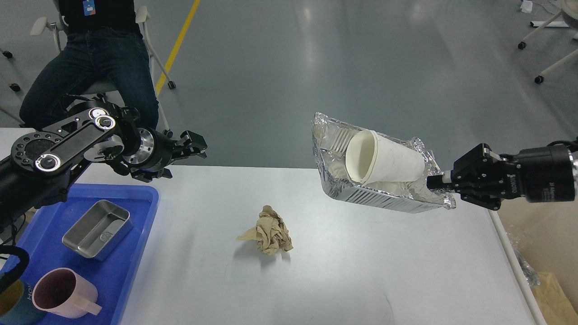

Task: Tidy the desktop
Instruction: 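Swing the left gripper down toward the crumpled beige cloth, then grasp the crumpled beige cloth with the left gripper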

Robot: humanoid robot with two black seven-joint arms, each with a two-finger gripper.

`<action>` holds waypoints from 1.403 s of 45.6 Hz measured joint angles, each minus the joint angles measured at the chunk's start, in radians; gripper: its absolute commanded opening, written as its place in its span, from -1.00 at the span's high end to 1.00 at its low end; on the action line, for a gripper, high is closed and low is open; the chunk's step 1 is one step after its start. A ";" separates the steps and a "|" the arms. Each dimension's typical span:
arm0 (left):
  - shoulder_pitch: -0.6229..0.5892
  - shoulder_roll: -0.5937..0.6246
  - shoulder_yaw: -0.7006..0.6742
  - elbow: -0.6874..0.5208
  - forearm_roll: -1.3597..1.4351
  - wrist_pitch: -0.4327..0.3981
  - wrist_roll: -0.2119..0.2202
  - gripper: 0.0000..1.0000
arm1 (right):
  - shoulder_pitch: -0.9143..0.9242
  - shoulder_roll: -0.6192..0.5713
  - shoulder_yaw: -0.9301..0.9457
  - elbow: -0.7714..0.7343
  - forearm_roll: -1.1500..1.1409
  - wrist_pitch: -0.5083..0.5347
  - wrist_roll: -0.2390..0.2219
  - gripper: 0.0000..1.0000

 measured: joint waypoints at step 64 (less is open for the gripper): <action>0.033 -0.426 0.218 0.248 0.016 0.009 0.003 -0.94 | -0.026 0.002 0.004 -0.003 -0.009 0.000 0.000 1.00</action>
